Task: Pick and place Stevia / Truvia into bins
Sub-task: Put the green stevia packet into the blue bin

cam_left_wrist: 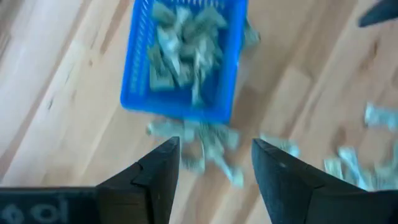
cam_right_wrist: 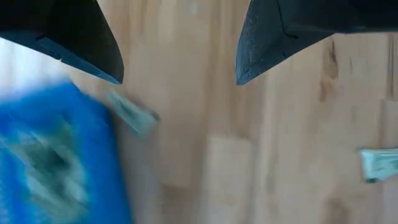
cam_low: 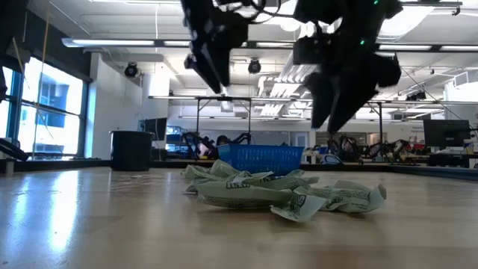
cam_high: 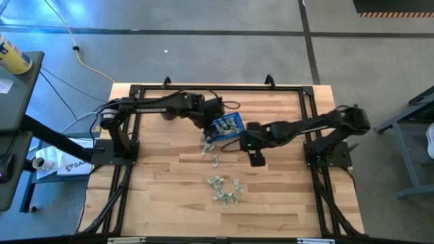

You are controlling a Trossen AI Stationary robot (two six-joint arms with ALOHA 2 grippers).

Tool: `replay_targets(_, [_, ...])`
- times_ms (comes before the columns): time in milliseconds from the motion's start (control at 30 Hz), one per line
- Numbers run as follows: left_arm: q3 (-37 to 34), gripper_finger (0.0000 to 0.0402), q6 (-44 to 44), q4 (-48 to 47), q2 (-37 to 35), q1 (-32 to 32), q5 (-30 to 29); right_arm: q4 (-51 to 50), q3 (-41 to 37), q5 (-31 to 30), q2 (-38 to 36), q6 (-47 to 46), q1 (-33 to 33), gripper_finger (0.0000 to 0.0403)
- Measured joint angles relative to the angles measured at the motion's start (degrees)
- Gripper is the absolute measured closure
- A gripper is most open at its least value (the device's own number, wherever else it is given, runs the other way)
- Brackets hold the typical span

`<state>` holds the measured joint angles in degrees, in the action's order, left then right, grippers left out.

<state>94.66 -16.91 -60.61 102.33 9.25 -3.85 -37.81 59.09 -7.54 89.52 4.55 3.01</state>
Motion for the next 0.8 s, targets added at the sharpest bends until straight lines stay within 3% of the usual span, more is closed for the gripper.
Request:
replay_targets(267, [-0.1, 0.0204, -6.0, -7.5, -1.3, -5.0, -3.0, 5.4, 0.0, 8.1, 9.1, 11.2, -0.3, 0.0105])
replay_targets(600, [-0.8, 0.0224, -10.5, -6.9, -1.5, -7.9, -4.9, 11.5, 0.0, 8.6, 11.0, 14.8, -6.6, 0.0105])
replay_targets(800, [-0.8, 0.0224, -12.1, -7.1, -1.6, -7.9, -6.1, 9.4, 0.0, 9.3, 12.5, 15.5, -12.4, 0.0105])
